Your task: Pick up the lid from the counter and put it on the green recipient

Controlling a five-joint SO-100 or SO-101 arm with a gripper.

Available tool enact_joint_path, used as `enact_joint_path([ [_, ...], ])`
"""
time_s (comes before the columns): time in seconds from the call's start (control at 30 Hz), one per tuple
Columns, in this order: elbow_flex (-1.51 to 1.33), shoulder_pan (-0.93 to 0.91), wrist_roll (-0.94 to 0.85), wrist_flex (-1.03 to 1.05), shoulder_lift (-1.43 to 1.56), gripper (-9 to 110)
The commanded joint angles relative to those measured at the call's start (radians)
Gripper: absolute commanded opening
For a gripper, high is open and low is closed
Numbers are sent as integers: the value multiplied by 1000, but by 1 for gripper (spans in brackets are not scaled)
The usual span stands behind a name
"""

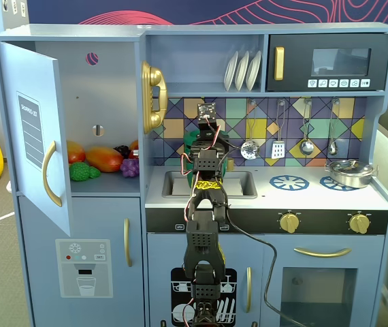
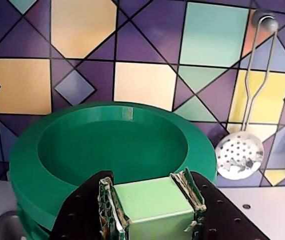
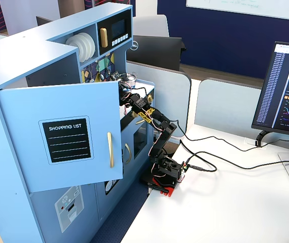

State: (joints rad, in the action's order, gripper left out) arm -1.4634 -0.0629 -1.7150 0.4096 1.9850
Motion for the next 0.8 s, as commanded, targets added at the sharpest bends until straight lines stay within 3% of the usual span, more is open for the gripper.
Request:
enact_joint_path([
  [0.0, 2, -21, -17, -11, 12, 0],
  [0.77, -74, -5, -15, 23, 69, 0],
])
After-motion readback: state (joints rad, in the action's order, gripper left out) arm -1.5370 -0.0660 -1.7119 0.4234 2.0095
